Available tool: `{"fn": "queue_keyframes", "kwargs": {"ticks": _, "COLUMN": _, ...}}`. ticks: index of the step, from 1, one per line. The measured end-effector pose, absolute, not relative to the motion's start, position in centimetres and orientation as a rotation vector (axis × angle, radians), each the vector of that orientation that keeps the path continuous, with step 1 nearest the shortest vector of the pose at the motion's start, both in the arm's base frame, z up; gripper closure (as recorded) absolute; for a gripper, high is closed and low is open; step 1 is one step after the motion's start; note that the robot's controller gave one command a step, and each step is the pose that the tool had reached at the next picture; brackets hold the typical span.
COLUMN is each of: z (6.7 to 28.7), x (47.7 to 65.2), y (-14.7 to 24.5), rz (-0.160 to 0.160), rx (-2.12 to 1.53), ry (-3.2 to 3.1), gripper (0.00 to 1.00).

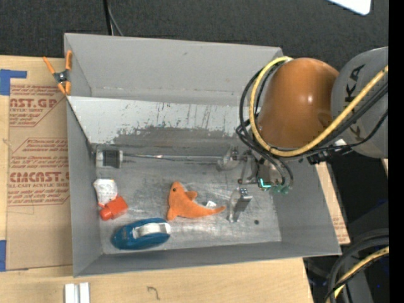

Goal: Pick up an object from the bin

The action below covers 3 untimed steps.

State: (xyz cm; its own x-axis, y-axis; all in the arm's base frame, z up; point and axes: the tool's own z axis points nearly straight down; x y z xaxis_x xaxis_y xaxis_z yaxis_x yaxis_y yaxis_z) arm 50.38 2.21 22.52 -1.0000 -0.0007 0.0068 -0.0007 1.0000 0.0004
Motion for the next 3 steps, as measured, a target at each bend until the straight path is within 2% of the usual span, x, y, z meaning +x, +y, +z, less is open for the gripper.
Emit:
{"fn": "queue_keyframes", "kwargs": {"ticks": 1, "z": 22.9, "x": 50.5, "y": 2.2, "rz": -0.001, "rx": 0.001, "ry": -3.143, "gripper": 0.0}}
{"fn": "queue_keyframes", "kwargs": {"ticks": 2, "z": 19.6, "x": 50.6, "y": 2.6, "rz": 0.0, "rx": 0.094, "ry": -3.149, "gripper": 0.0}}
{"fn": "queue_keyframes", "kwargs": {"ticks": 3, "z": 12.9, "x": 50.7, "y": 3.8, "rz": 0.0, "rx": 0.253, "ry": -3.137, "gripper": 0.0}}
